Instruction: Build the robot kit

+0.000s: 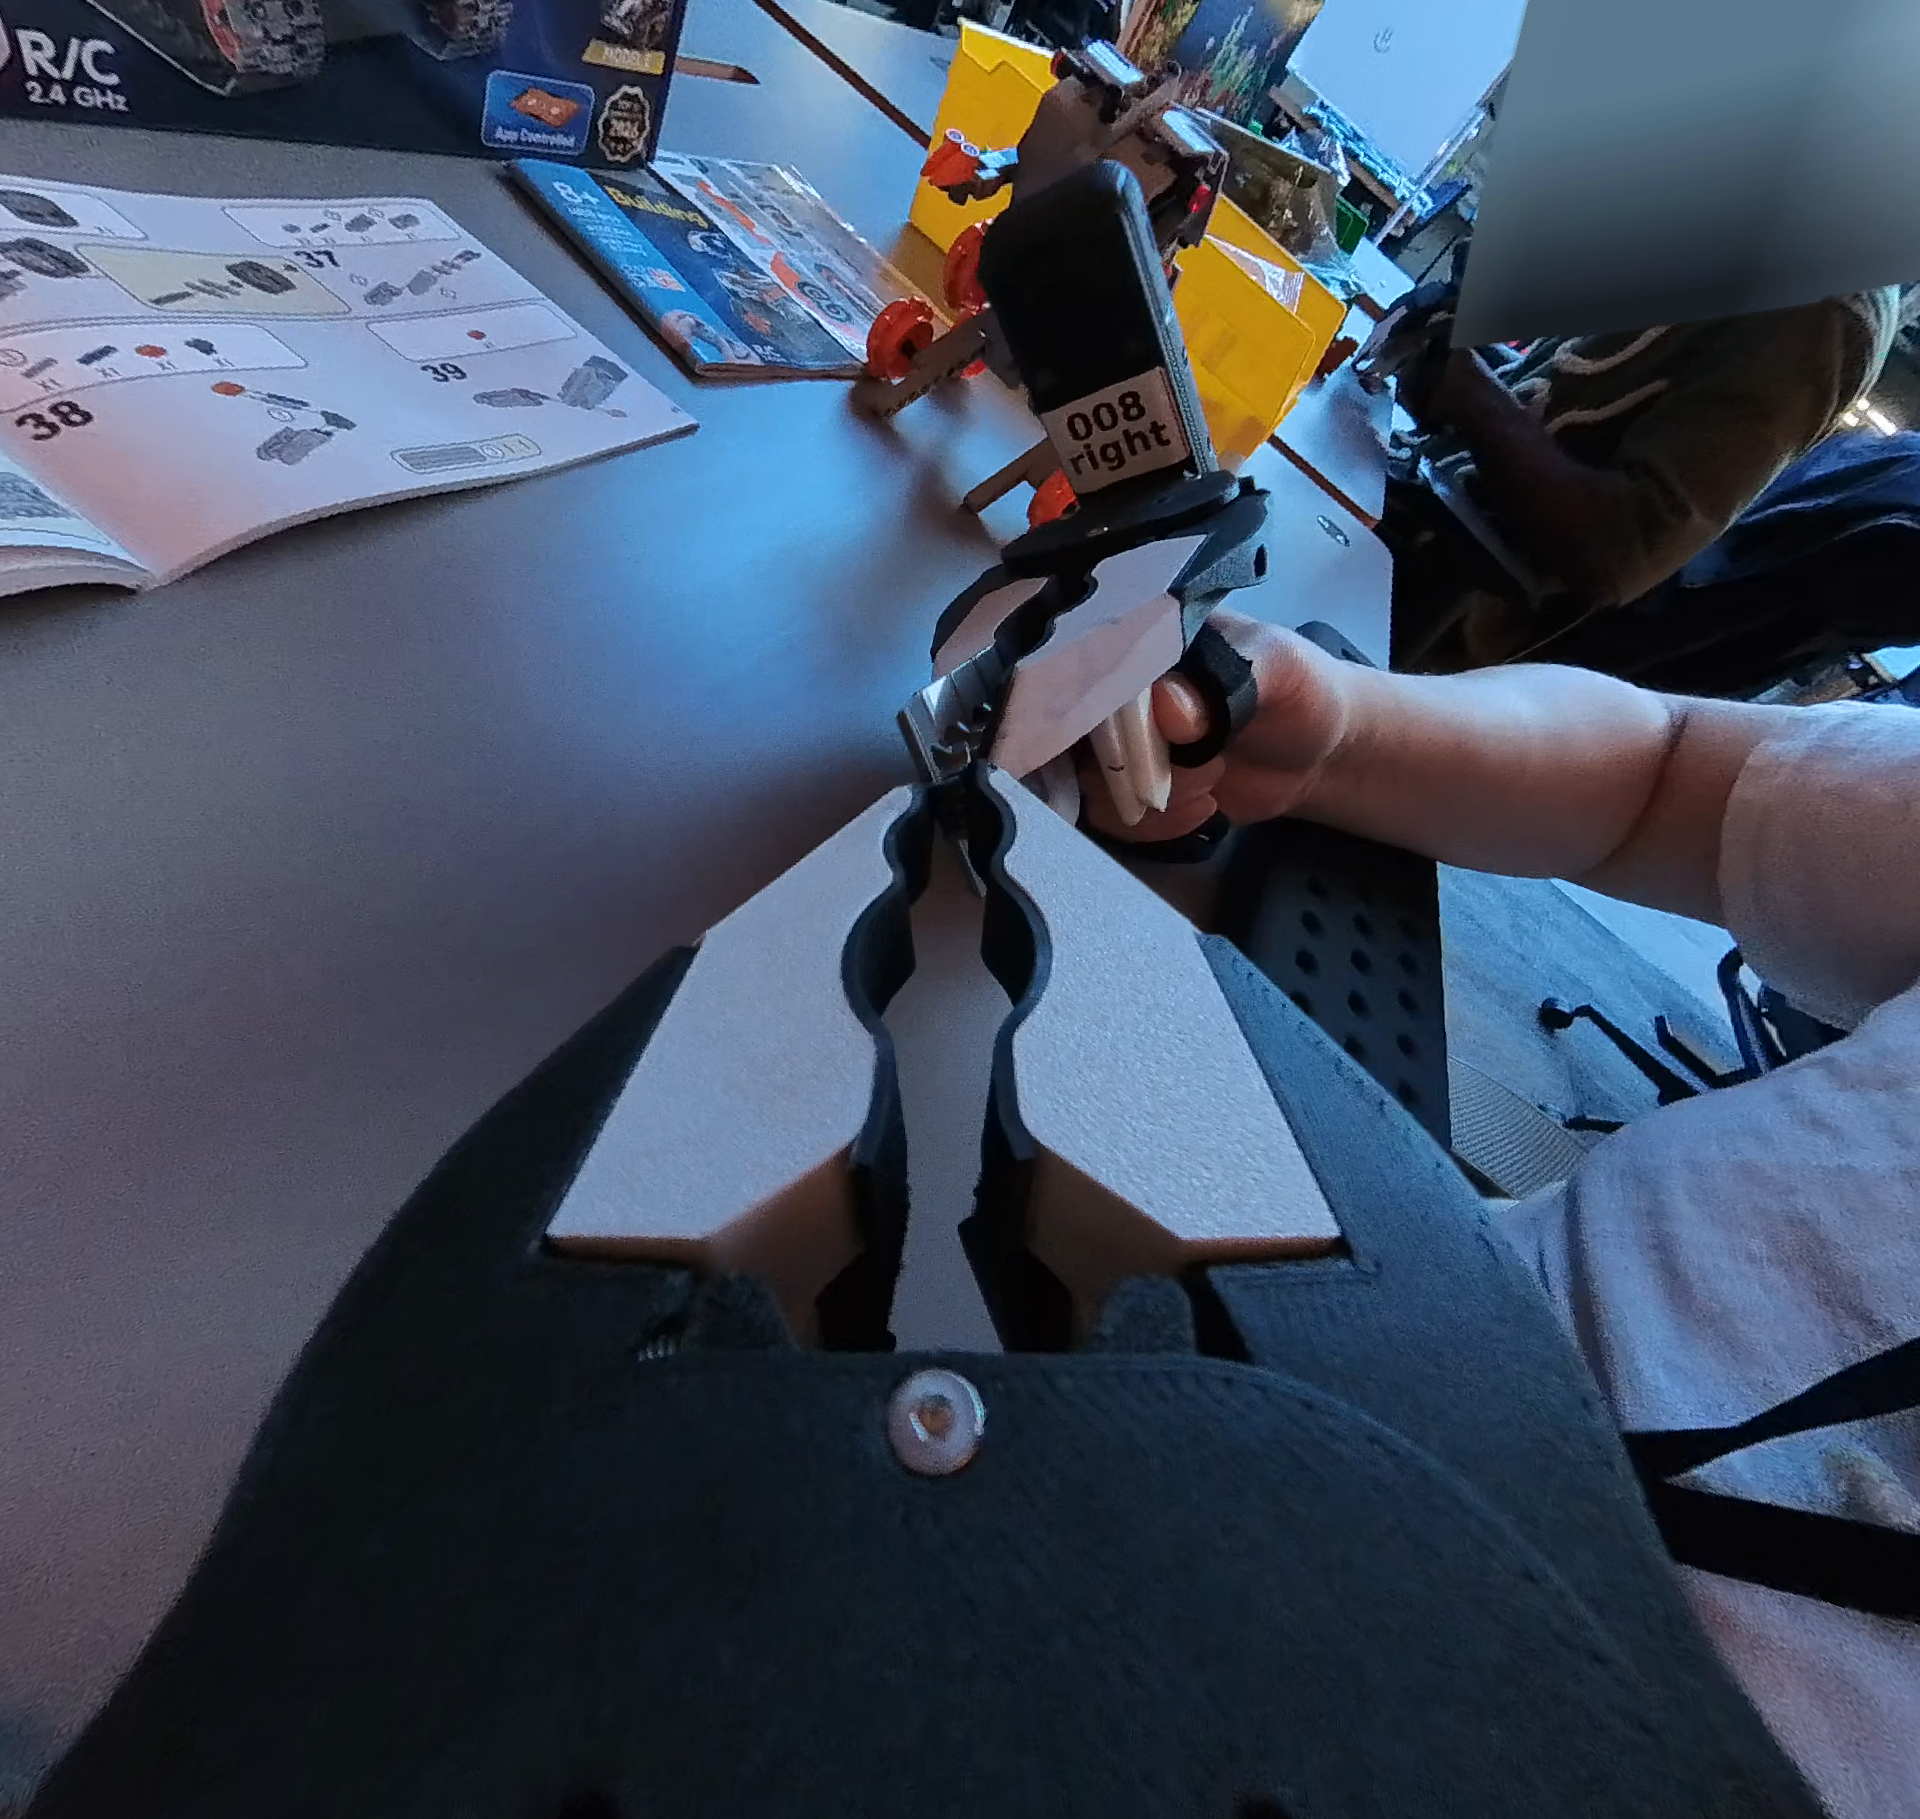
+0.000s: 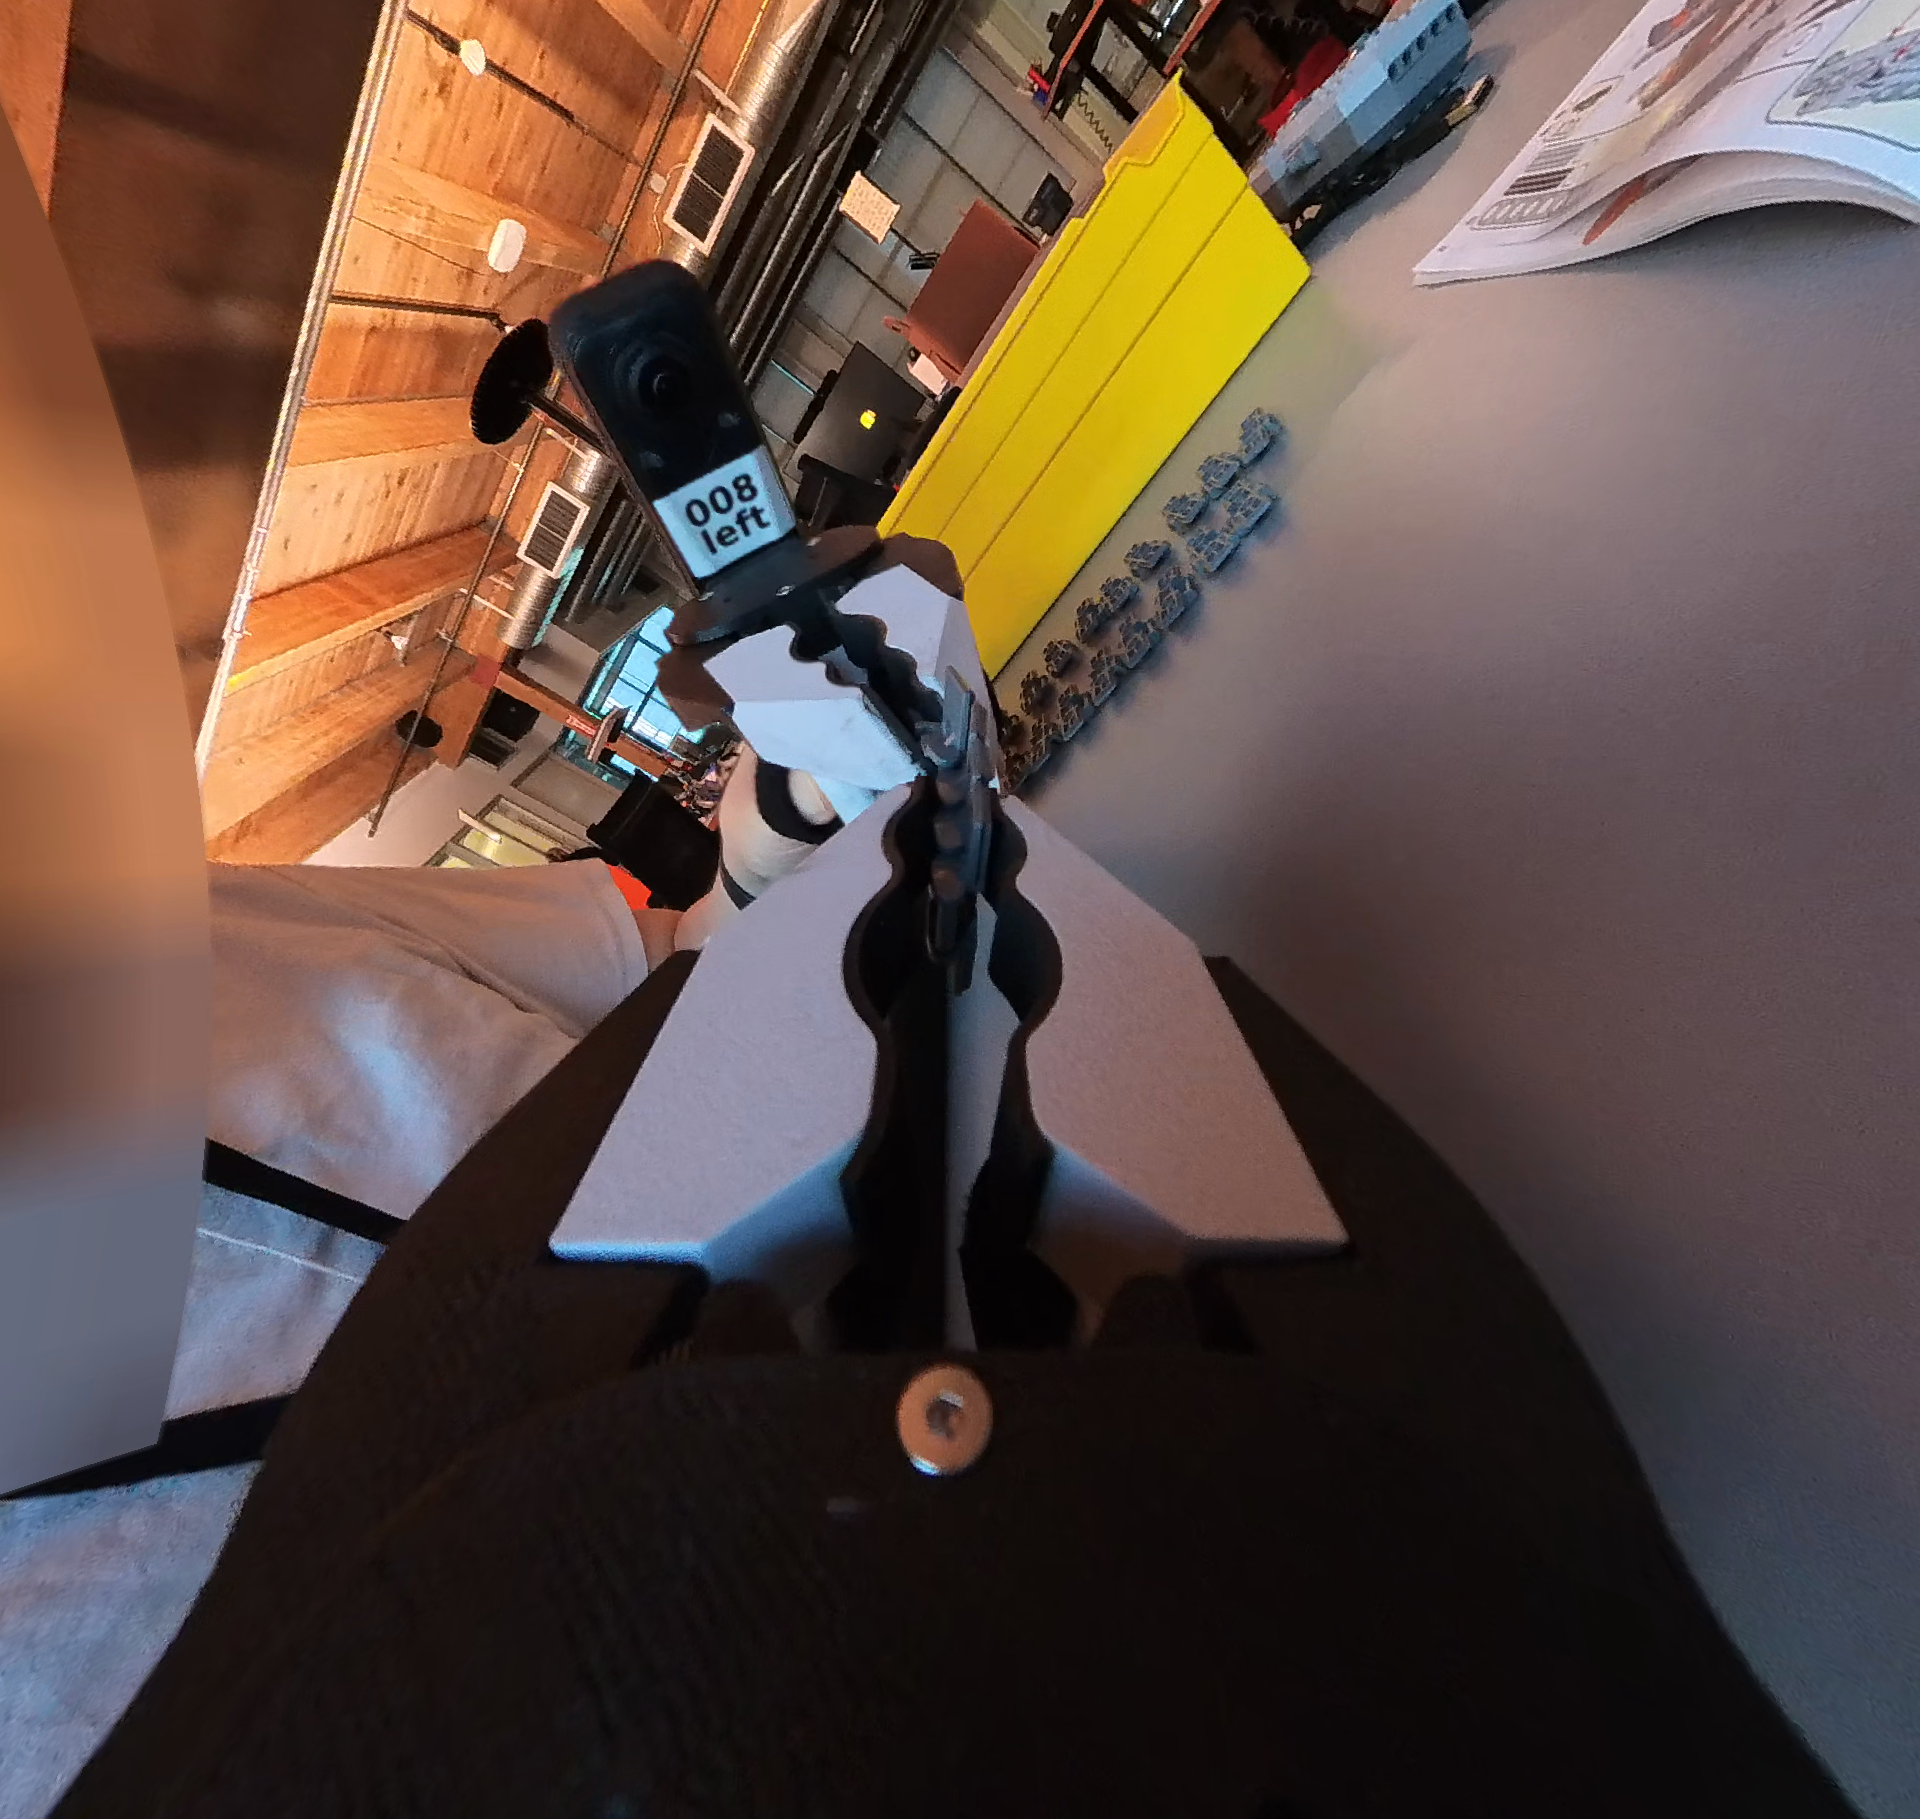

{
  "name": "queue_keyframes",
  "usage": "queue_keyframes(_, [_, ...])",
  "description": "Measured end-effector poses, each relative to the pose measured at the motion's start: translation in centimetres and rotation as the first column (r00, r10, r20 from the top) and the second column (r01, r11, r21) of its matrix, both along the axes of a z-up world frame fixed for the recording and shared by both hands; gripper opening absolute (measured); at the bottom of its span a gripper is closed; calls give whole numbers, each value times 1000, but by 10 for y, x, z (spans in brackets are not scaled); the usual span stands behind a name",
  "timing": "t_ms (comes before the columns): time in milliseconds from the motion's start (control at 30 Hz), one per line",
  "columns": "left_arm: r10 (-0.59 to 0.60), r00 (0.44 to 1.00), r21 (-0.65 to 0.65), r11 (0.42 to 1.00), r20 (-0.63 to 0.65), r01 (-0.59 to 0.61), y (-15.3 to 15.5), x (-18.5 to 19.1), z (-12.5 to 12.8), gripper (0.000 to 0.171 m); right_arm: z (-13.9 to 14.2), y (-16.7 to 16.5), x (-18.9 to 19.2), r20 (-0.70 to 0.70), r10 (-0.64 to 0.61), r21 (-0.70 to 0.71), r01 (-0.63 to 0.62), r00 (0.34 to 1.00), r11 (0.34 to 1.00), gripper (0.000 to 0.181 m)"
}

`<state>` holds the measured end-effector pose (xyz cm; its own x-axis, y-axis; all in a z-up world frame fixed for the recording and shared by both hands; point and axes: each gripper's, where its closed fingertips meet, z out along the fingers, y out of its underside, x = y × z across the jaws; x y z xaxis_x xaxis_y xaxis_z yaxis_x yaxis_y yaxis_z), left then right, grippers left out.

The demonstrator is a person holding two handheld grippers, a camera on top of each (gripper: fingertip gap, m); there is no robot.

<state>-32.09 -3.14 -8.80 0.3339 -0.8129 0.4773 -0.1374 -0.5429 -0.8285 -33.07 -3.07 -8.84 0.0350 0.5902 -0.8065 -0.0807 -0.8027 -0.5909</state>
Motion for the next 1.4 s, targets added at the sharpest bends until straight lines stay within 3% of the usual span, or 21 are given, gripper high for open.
queue_keyframes(300, [15,999,79,997,36,-18,0,2,7,5,7,-1,1,-61,10,-22,-11,998,1000,4])
queue_keyframes(500, [9,984,-83,997,176,5,6,3,15,6,11,4,3,-92,13,-27,-16,996,1000,5])
queue_keyframes(733, [22,968,-163,986,251,19,6,-3,17,5,9,11,11,-88,-22,-39,19,996,999,5])
queue_keyframes(1100, [-3,985,-159,987,175,31,5,1,4,5,2,6,4,-17,4,9,-4,1000,1000,5])
queue_keyframes(1300, [-30,974,-260,961,223,89,1,-1,1,4,1,1,2,-5,28,27,-28,1000,999,5])
queue_keyframes(1400, [-21,982,-215,975,187,62,1,-1,-2,3,-2,1,2,9,30,15,-30,1000,999,5])
